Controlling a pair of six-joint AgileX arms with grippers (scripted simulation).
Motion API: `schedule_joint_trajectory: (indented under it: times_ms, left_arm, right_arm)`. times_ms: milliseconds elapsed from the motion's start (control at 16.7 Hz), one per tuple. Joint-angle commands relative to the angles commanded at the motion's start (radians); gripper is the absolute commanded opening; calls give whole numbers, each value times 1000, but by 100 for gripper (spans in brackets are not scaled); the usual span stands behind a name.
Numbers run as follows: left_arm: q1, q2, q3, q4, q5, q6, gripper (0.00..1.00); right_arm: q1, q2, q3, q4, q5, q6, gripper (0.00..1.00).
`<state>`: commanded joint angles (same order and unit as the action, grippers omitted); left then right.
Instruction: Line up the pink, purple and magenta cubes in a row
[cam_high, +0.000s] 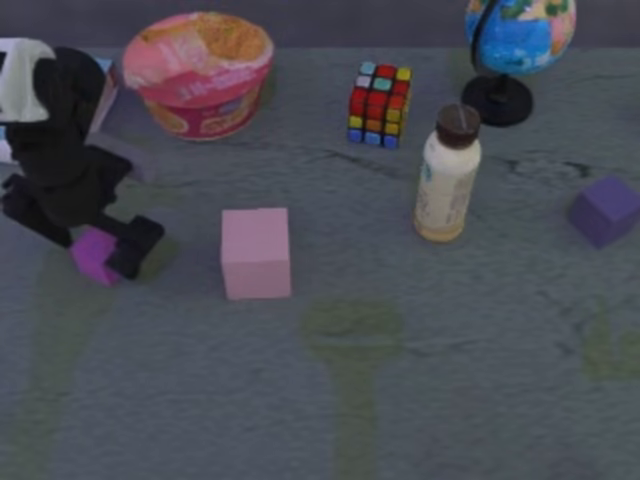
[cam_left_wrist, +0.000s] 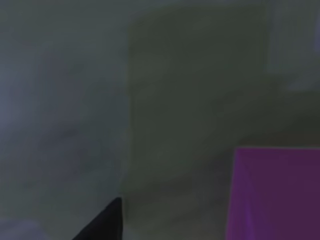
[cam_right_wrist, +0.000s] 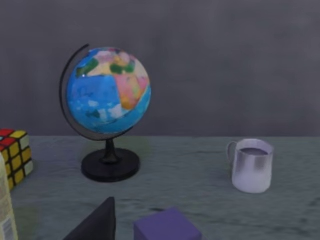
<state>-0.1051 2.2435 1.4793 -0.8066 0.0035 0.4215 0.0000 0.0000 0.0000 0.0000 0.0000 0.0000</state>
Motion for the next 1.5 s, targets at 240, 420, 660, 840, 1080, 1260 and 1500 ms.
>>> schedule_joint_trajectory:
  times_ms: [240, 420, 660, 840, 1080, 1260, 1500]
  left_arm:
    - [0, 0, 0, 0, 0, 0, 32]
    - [0, 0, 0, 0, 0, 0, 10]
    - [0, 0, 0, 0, 0, 0, 0]
    - [0, 0, 0, 0, 0, 0, 0]
    - [0, -36, 12, -20, 12, -6, 0]
    - [5, -62, 59, -90, 12, -6, 0]
    - [17, -117, 135, -232, 11, -8, 0]
  right_arm:
    - [0, 0, 0, 0, 0, 0, 100]
    - [0, 0, 0, 0, 0, 0, 100]
    - [0, 0, 0, 0, 0, 0, 100]
    - [0, 0, 0, 0, 0, 0, 100]
    - [0, 0, 0, 0, 0, 0, 100]
    - [0, 0, 0, 0, 0, 0, 100]
    - [0, 0, 0, 0, 0, 0, 100]
